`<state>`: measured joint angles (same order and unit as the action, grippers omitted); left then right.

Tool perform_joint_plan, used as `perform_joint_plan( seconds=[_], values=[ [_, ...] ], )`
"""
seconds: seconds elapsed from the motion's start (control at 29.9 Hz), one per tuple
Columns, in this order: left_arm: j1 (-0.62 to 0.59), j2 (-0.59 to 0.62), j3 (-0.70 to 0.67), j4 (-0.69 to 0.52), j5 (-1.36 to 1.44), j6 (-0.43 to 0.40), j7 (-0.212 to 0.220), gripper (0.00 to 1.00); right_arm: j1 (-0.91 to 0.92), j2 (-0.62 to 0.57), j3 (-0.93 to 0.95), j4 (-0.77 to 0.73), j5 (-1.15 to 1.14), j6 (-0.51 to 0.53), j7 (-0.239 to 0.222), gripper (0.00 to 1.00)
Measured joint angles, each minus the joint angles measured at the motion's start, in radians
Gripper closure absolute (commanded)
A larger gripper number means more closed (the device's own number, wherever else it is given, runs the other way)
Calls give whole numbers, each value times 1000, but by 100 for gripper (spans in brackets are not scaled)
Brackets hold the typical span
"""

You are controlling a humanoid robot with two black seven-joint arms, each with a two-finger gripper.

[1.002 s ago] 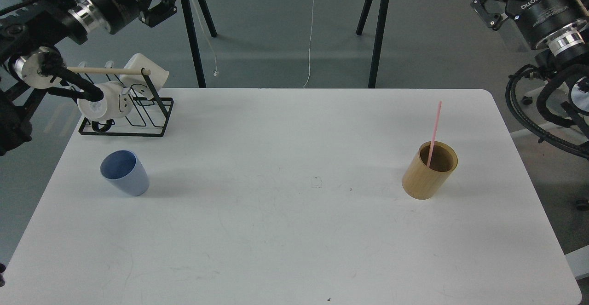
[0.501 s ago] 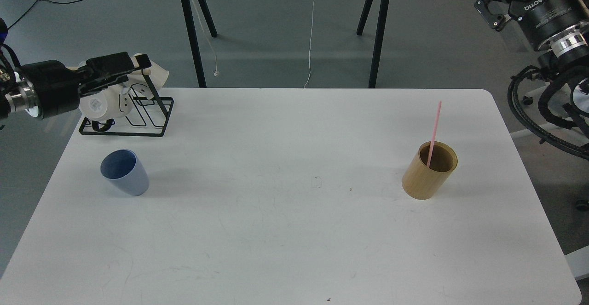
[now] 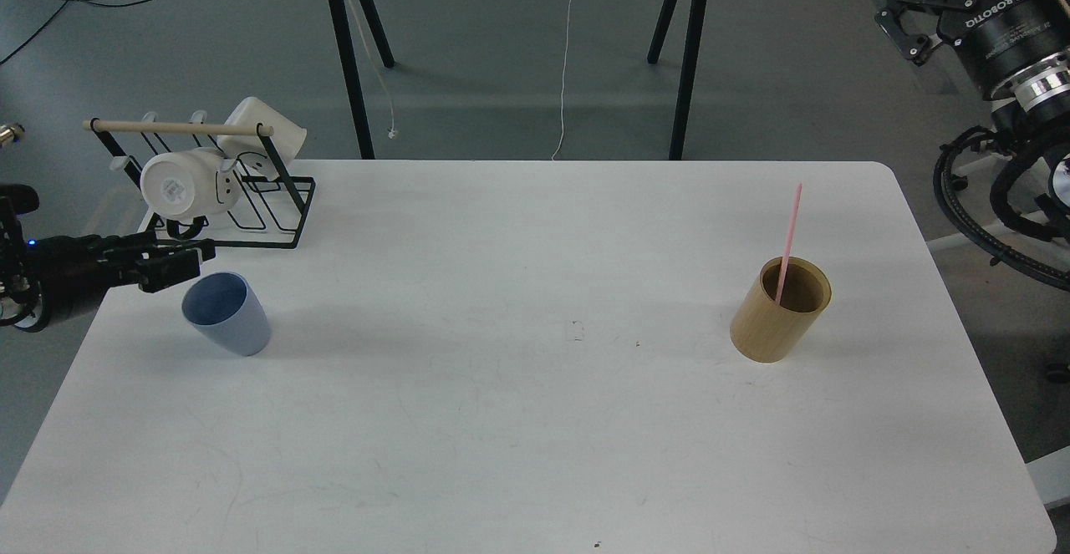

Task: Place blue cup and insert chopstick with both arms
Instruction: 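Close the left gripper around the blue cup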

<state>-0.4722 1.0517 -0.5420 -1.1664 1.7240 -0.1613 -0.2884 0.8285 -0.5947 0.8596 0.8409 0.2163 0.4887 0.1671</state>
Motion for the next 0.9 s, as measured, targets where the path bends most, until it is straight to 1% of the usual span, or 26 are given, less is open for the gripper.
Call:
perform_joint_plan(
  seconds=[0.13,0.47,0.6,0.9],
  values=[
    [0,-19,44,55,11,34,-14,20,0,0,-1,1,0,0,0,1],
    [-18,-106,58,185,12,43,-17,26,0,10,-7,6,-1,0,0,1],
    [-19,-118,59,192,12,43,-18,29,0,13,-8,7,-22,0,1,1],
    [-18,-133,60,189,13,42,-17,29,0,5,-8,13,-37,0,2,1]
  ],
)
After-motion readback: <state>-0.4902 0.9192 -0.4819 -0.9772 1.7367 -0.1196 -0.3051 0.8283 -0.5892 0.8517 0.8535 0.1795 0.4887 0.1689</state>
